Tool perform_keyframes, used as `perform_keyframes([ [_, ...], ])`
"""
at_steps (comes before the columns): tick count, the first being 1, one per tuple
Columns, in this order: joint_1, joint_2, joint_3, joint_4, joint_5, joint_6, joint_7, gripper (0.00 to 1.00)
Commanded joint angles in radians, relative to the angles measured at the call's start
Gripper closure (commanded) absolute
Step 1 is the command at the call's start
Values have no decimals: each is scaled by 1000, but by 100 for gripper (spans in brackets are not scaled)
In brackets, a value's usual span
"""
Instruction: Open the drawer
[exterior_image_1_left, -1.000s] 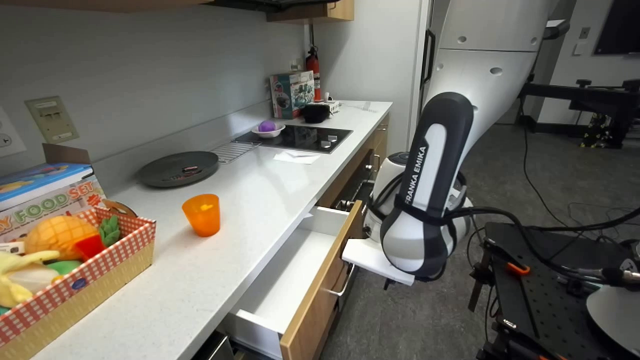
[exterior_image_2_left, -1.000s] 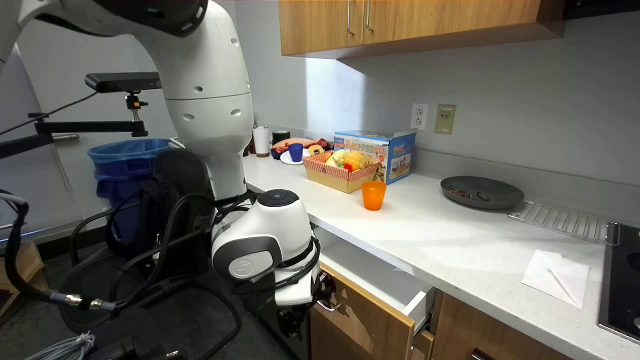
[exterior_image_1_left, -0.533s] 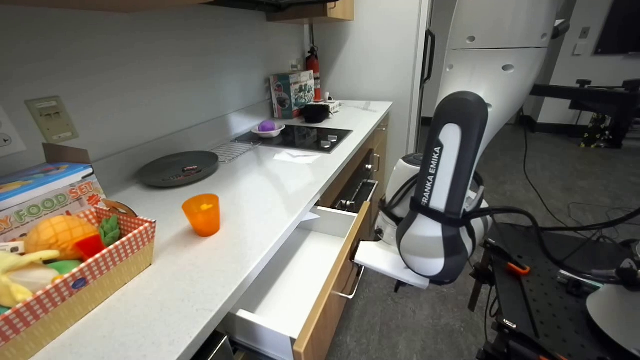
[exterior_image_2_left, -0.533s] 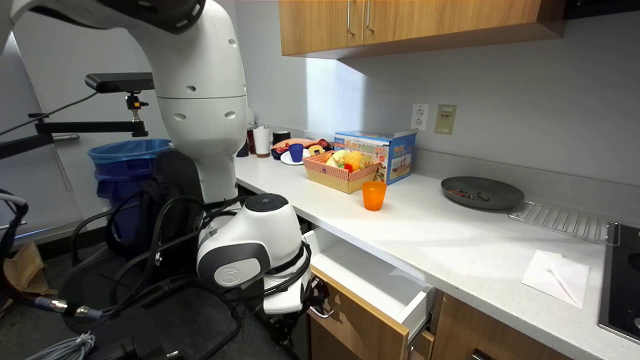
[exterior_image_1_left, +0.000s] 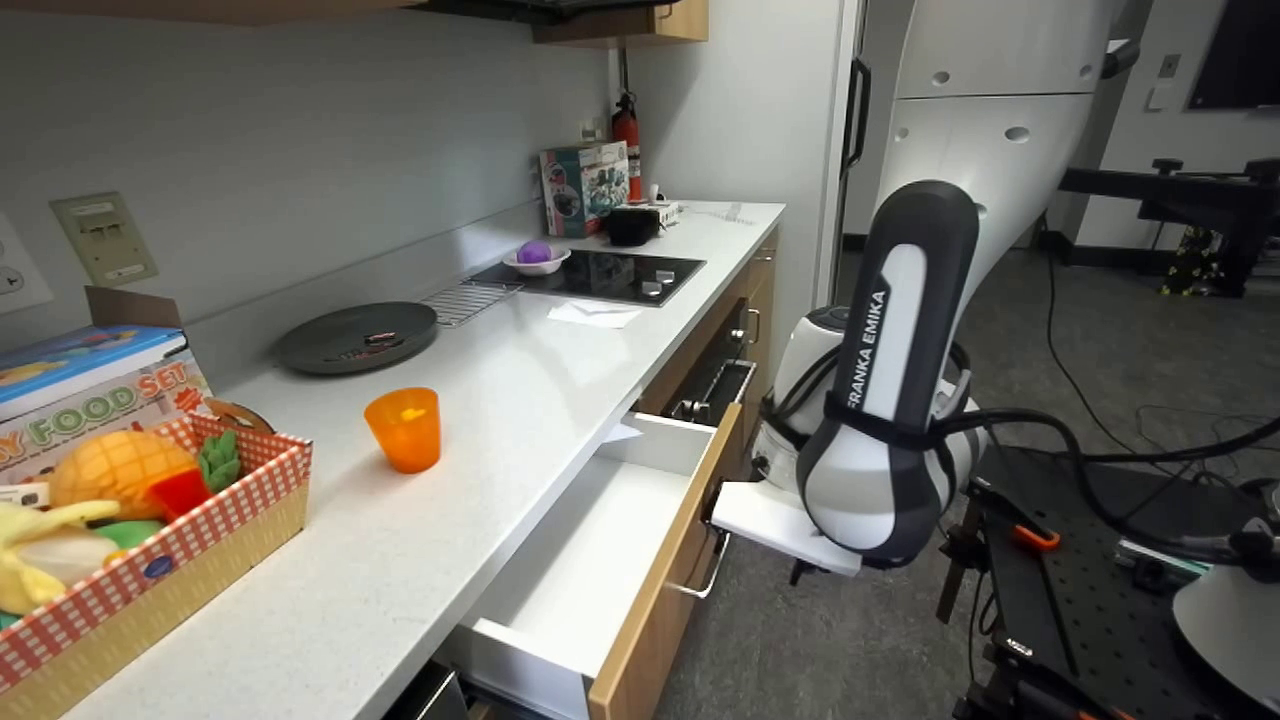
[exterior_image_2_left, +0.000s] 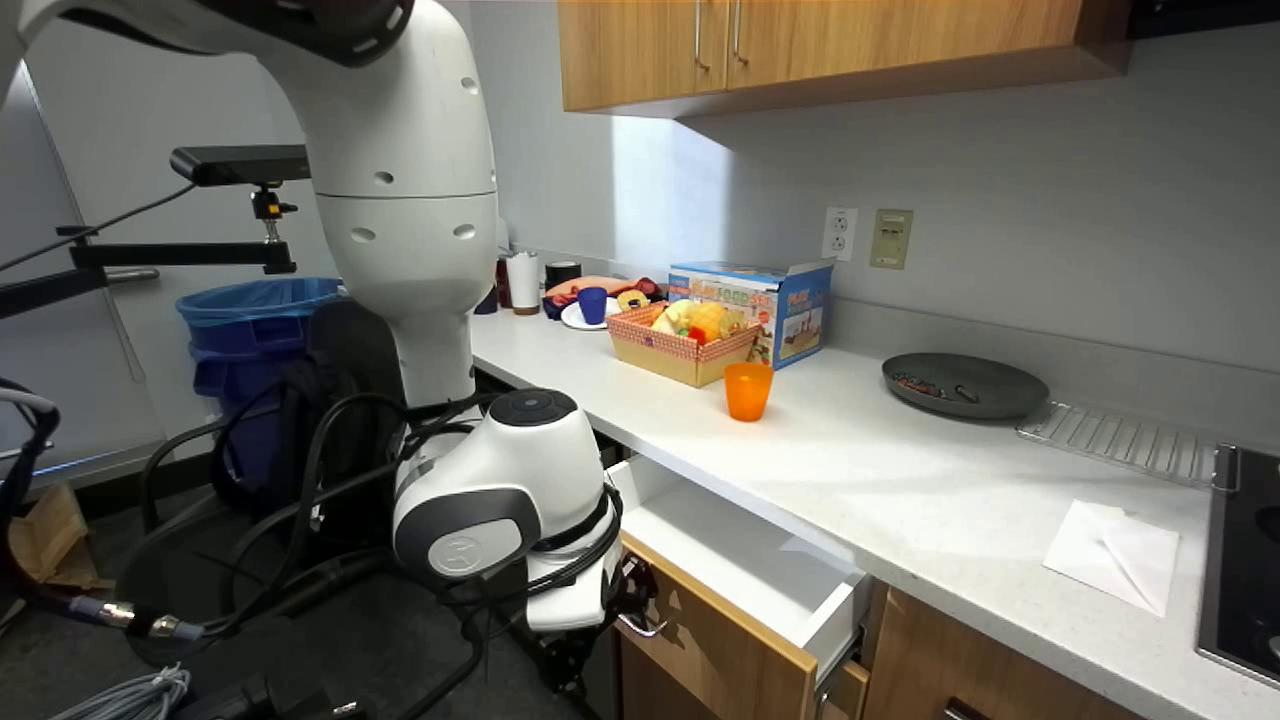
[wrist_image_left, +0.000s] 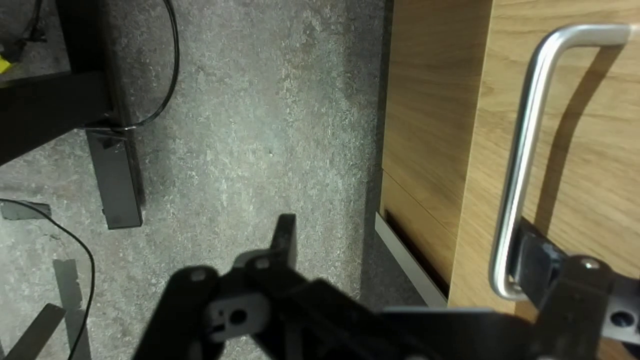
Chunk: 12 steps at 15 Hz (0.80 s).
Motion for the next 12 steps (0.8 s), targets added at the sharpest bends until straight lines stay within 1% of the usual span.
perform_keyframes([
  [1, -64, -44, -83, -76, -6, -99, -37, 0],
  [5, -48, -42, -100, -69, 1, -95, -37, 0],
  [7, -54, -47, -99, -64, 0, -105, -37, 0],
  [8, 5, -1, -4, 1, 1, -3, 1, 0],
  [12, 5, -1, -4, 1, 1, -3, 1, 0],
])
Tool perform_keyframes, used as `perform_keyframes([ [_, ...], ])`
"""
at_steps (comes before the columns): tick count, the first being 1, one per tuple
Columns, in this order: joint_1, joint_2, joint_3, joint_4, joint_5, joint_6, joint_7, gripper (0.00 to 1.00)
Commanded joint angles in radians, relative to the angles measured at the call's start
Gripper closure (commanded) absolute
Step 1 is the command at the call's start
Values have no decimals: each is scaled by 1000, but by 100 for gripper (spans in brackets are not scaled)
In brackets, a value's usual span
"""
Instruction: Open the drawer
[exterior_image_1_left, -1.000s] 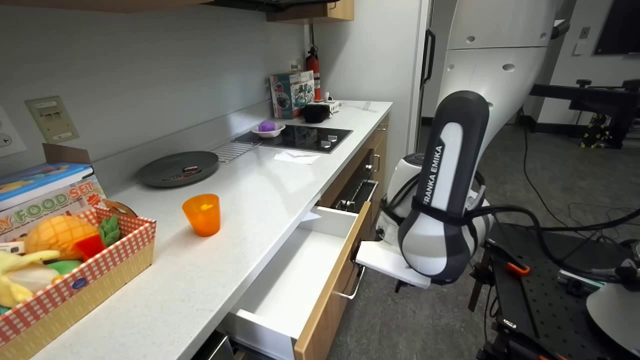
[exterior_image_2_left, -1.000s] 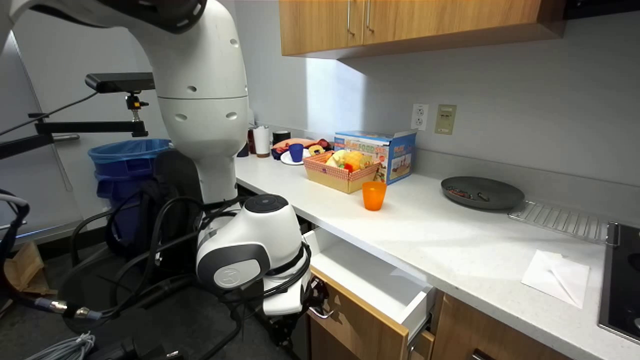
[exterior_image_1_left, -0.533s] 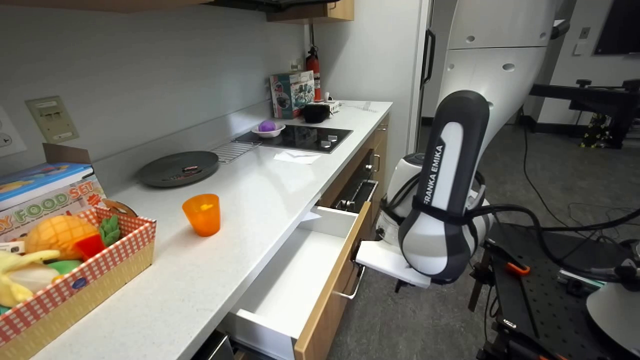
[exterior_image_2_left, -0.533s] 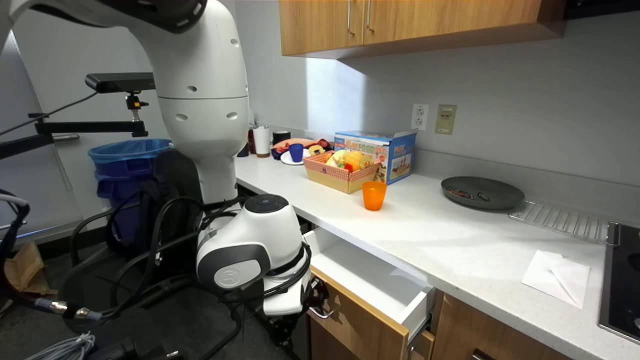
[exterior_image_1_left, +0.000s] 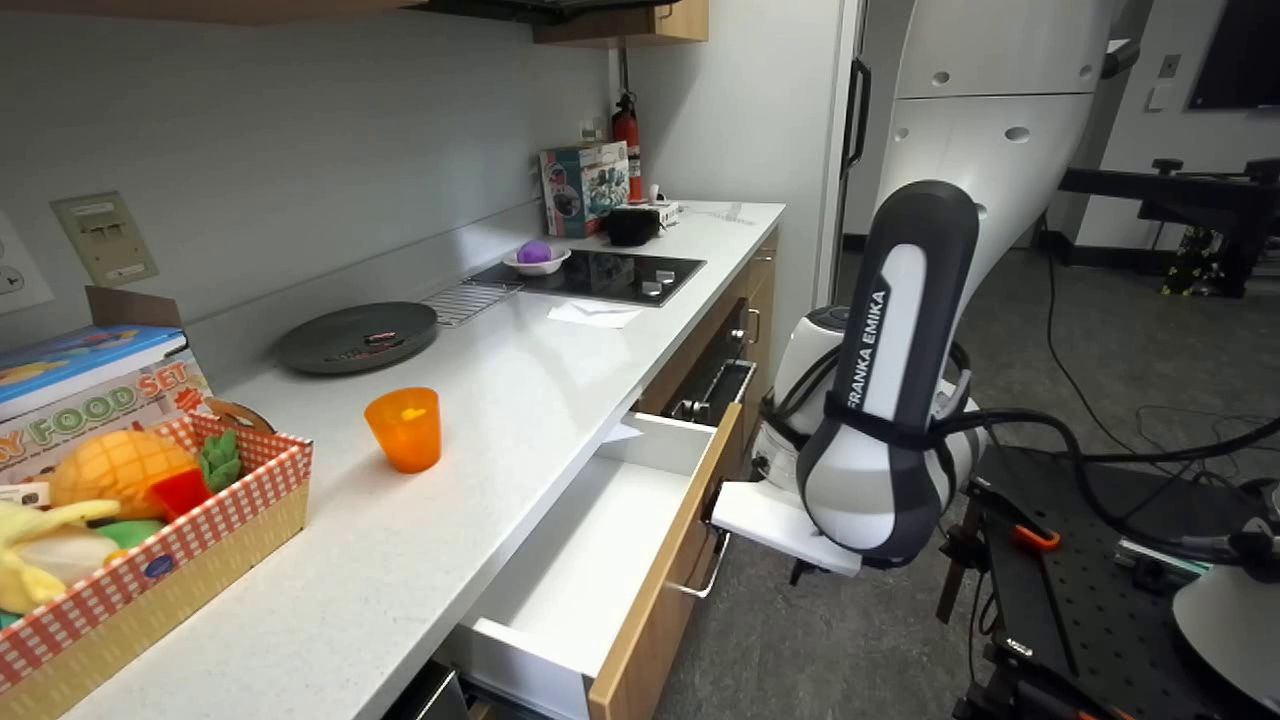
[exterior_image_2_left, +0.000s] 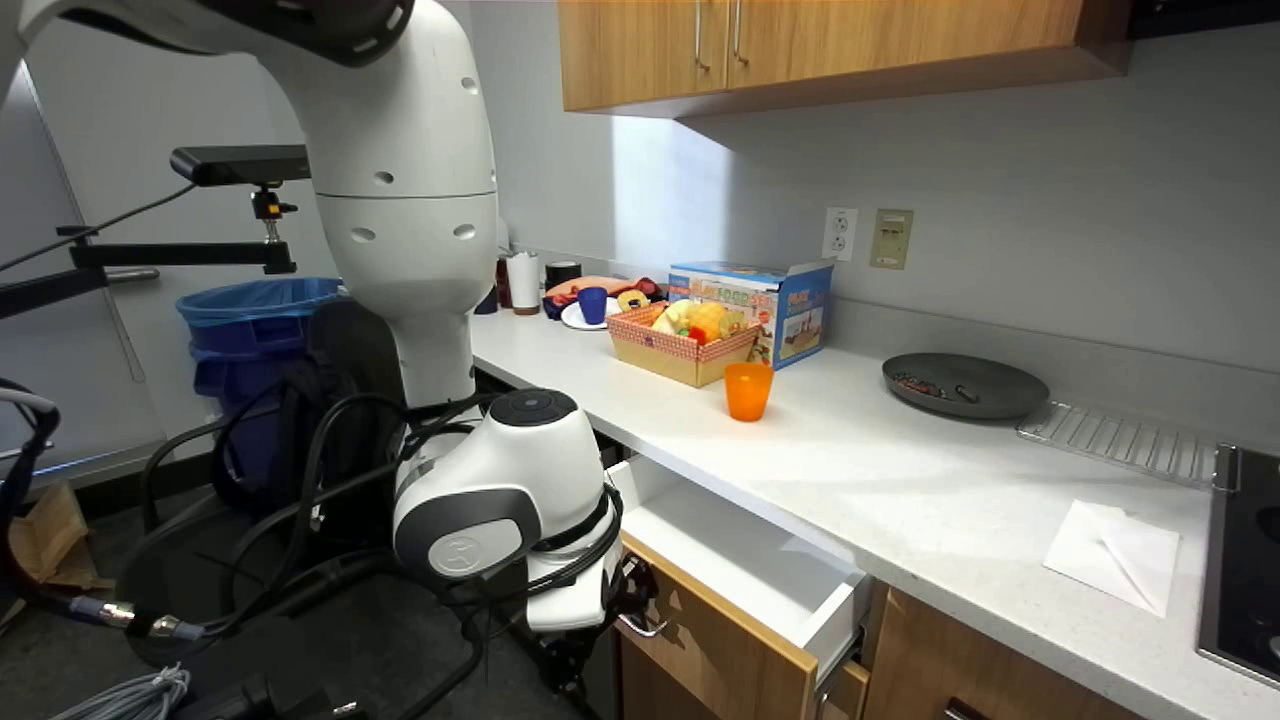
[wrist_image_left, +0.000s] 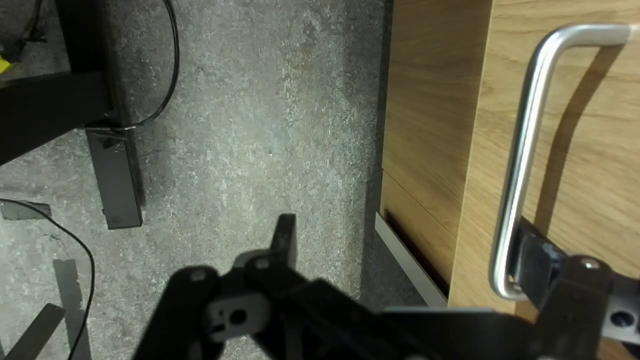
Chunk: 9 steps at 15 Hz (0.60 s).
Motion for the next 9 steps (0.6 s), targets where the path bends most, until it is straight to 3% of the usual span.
perform_keyframes([
  [1, 4, -1, -3, 1, 1, -4, 0, 0],
  [9, 4, -2, 17, 4, 4, 12, 25, 0],
])
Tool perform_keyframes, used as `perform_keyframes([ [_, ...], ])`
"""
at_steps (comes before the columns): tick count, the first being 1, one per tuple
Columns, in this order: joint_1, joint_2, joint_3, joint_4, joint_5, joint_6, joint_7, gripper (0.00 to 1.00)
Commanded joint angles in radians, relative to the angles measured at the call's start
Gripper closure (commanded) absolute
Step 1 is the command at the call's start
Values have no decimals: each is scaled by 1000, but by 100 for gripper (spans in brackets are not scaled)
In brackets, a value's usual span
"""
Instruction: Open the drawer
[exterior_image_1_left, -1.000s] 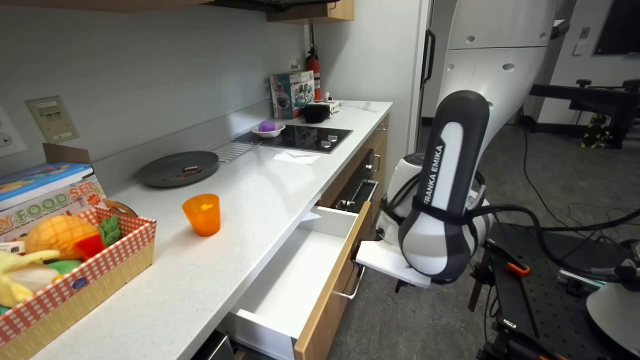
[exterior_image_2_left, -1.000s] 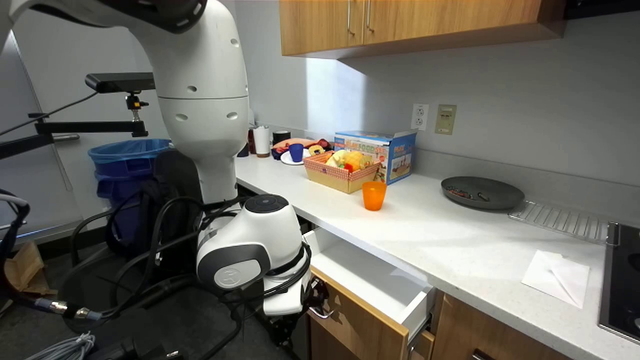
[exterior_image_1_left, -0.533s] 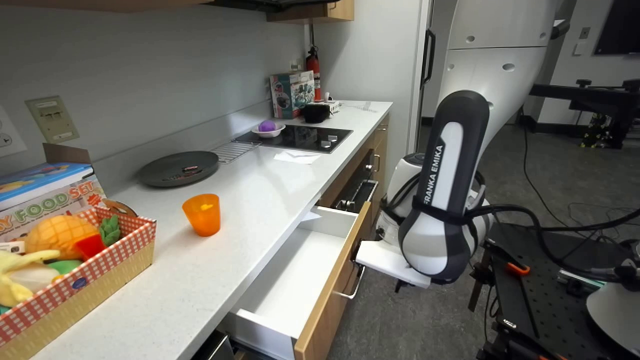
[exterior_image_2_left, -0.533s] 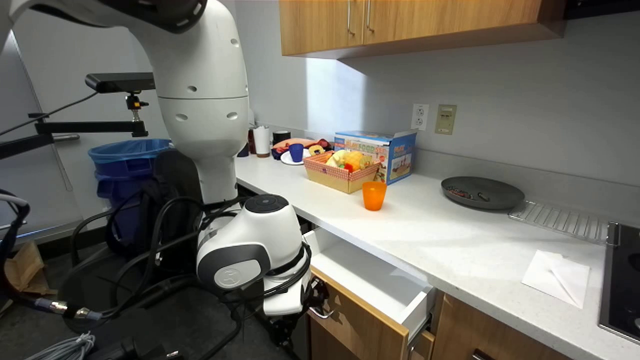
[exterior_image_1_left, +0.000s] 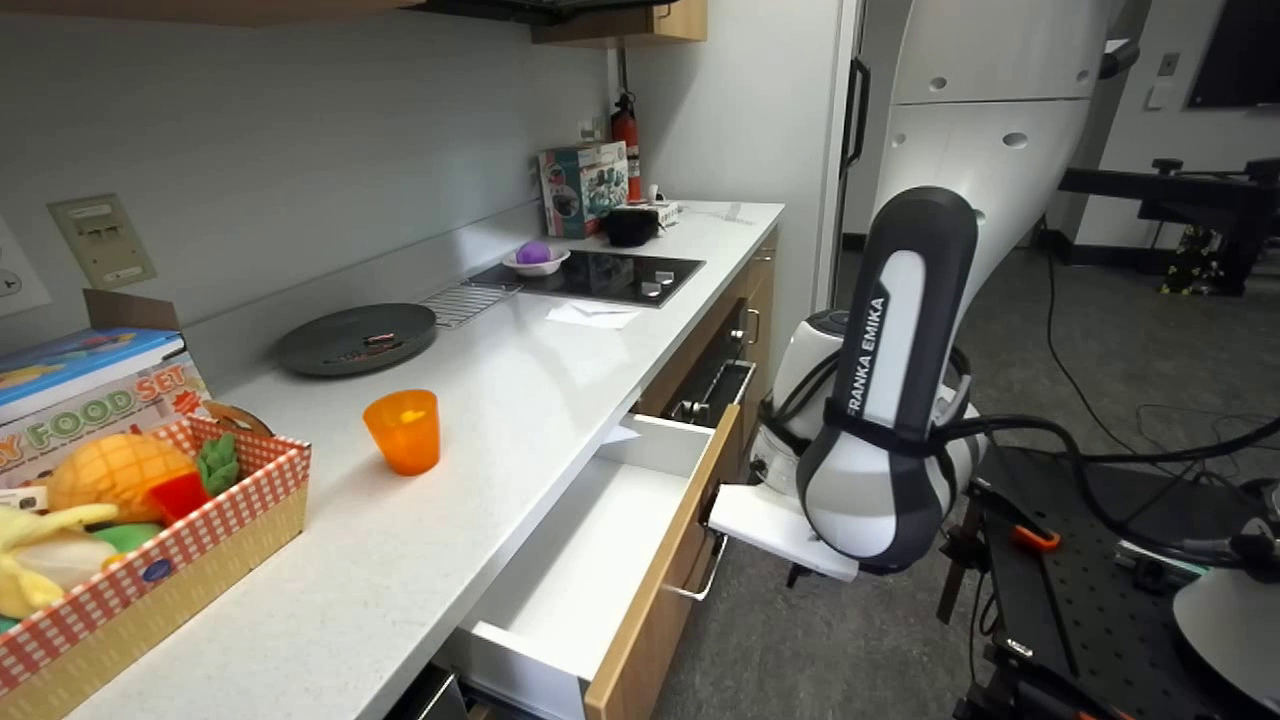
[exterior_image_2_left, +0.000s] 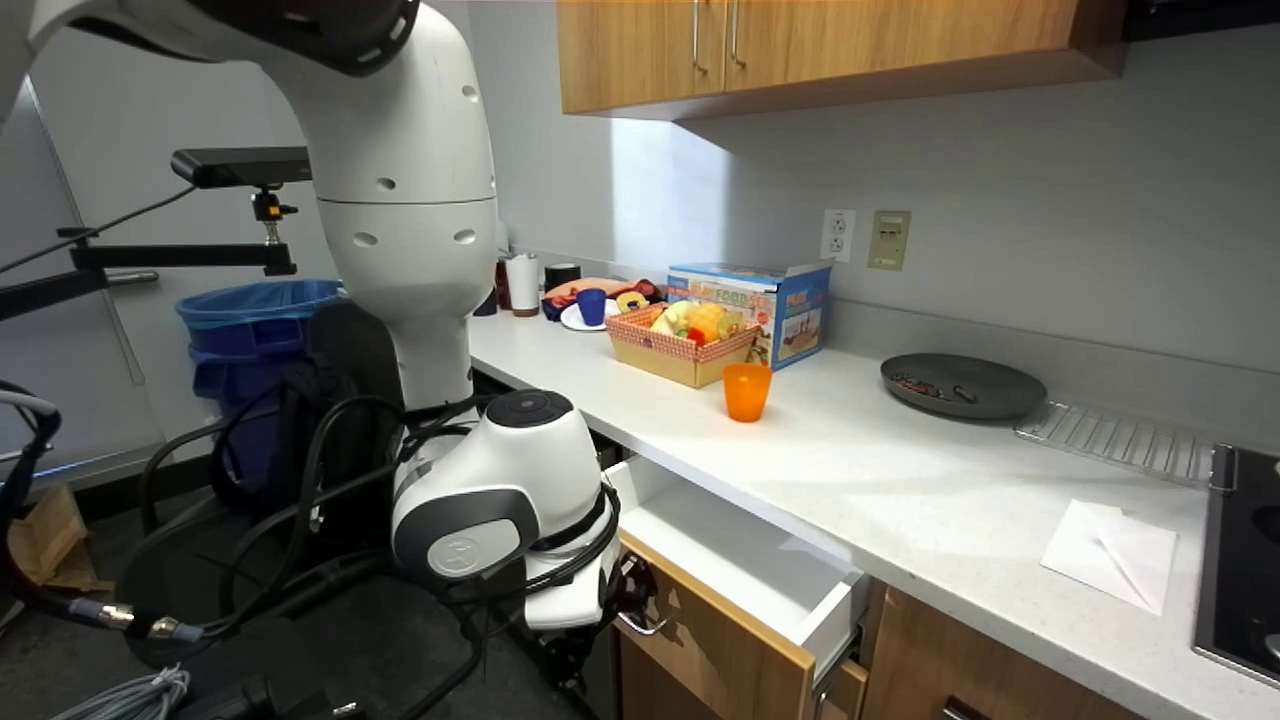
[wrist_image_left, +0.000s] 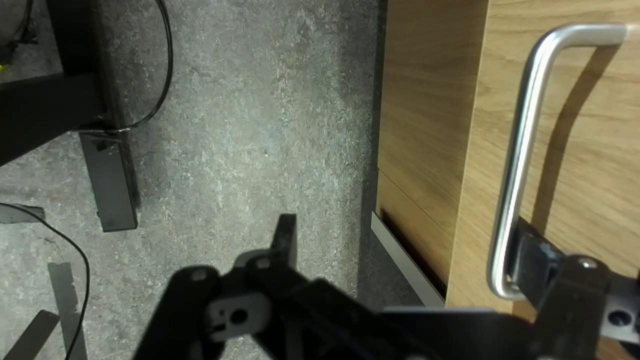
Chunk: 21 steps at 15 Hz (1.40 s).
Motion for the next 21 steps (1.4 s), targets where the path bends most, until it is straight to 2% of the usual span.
perform_keyframes([
  [1, -10, -23, 18, -8, 3, -10, 11, 0],
  [4, 1, -62, 3, -27, 15, -34, 12, 0],
  [6, -52, -79, 47, -39, -7, -13, 12, 0],
  [13, -319, -117, 284, -70, -144, 134, 29, 0],
  [21, -326, -247, 248, -140, -212, 85, 67, 0],
])
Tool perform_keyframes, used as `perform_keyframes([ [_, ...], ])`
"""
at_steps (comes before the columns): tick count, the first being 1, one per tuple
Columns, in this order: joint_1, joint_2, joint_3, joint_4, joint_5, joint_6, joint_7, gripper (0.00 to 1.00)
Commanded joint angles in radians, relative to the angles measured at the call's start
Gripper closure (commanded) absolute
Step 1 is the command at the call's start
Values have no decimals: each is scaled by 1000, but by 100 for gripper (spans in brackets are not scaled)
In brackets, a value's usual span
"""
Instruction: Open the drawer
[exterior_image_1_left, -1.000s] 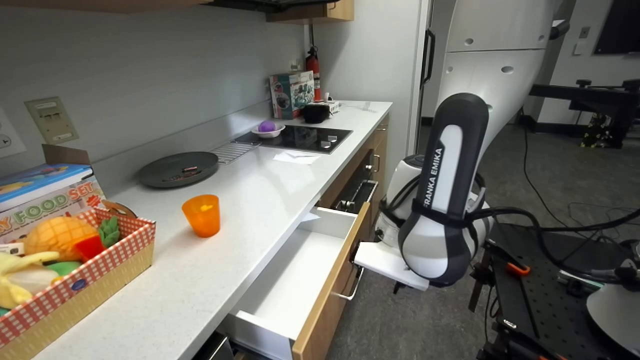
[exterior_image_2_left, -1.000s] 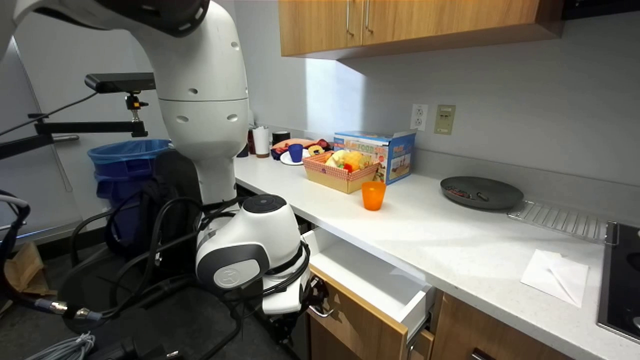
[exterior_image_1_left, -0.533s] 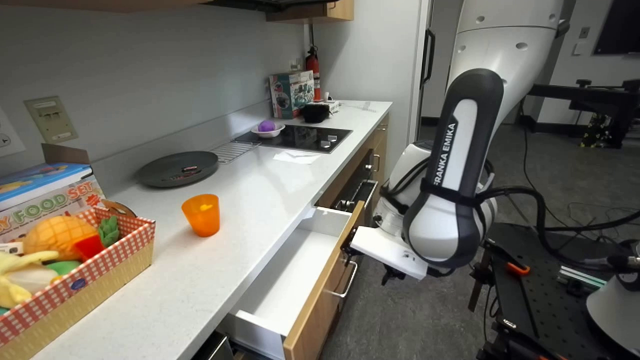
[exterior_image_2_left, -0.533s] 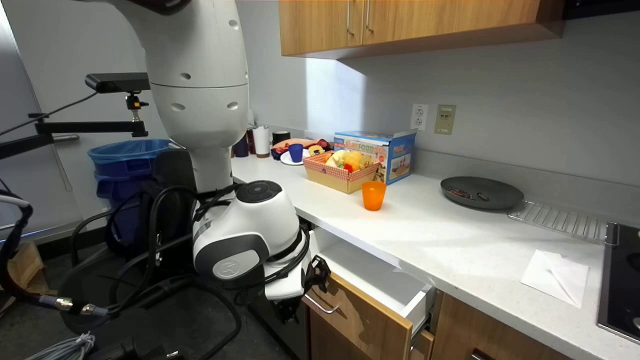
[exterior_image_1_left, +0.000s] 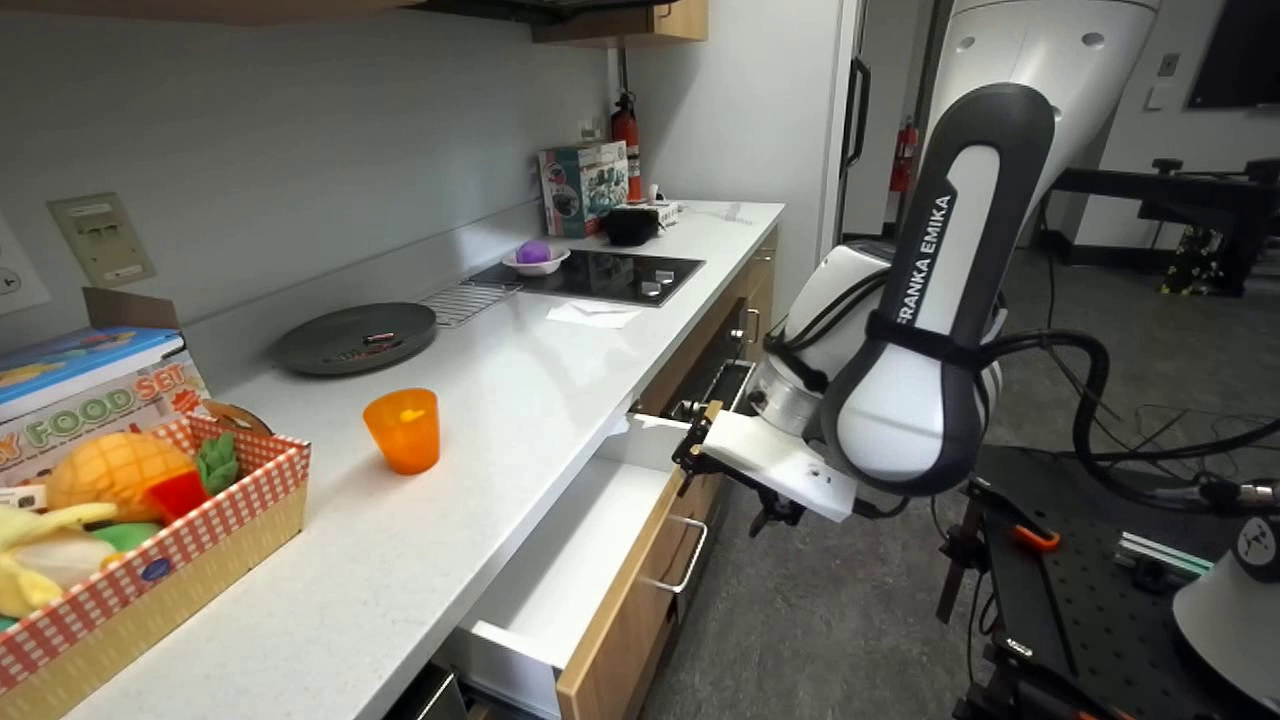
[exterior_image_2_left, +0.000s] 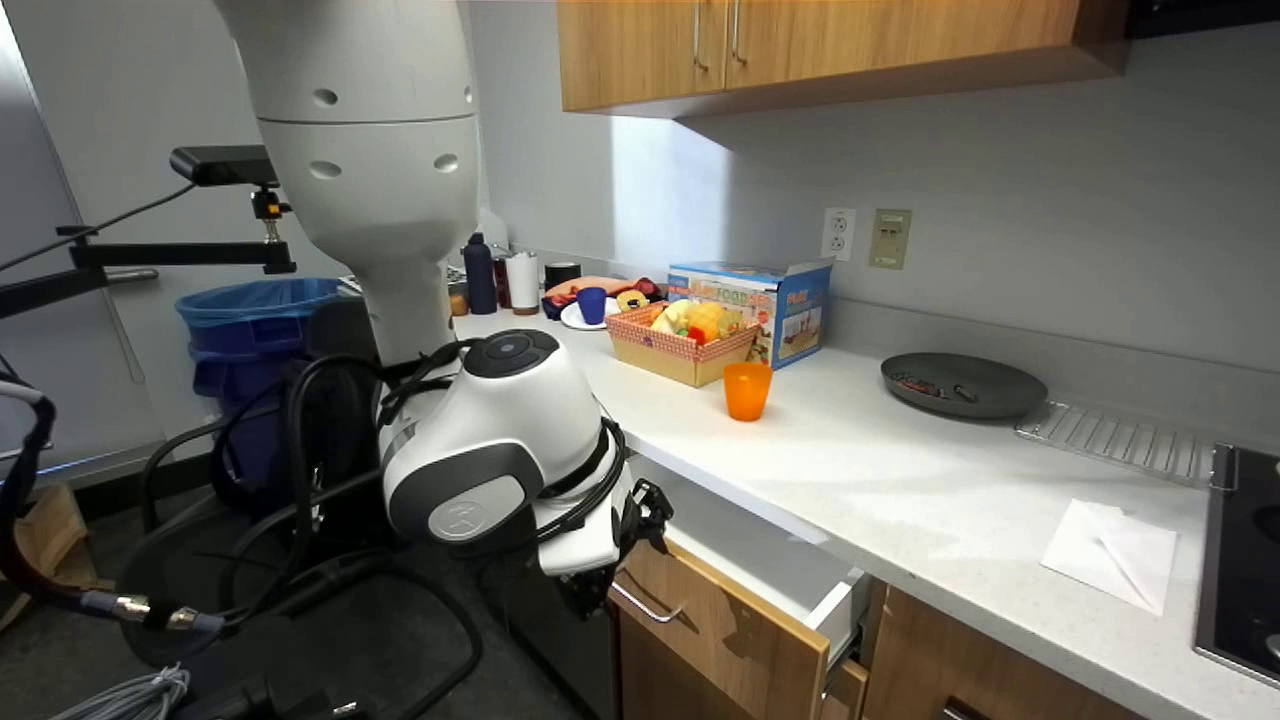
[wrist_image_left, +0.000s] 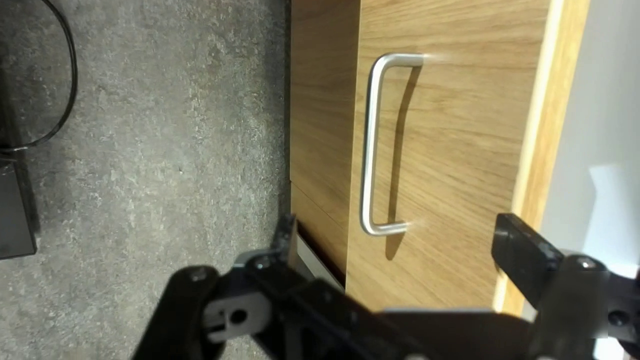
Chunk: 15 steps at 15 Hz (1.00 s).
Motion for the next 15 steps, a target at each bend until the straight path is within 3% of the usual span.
perform_keyframes([
  [1, -31, -116, 7, -72, -62, -22, 42, 0],
  [7, -62, -169, 60, -73, -72, -32, 36, 0],
  [11, -2, -147, 46, -50, -31, -49, 2, 0],
  [12, 55, -140, -7, -45, -57, -58, 30, 0],
  [15, 123, -112, -40, -26, -43, -57, 13, 0],
])
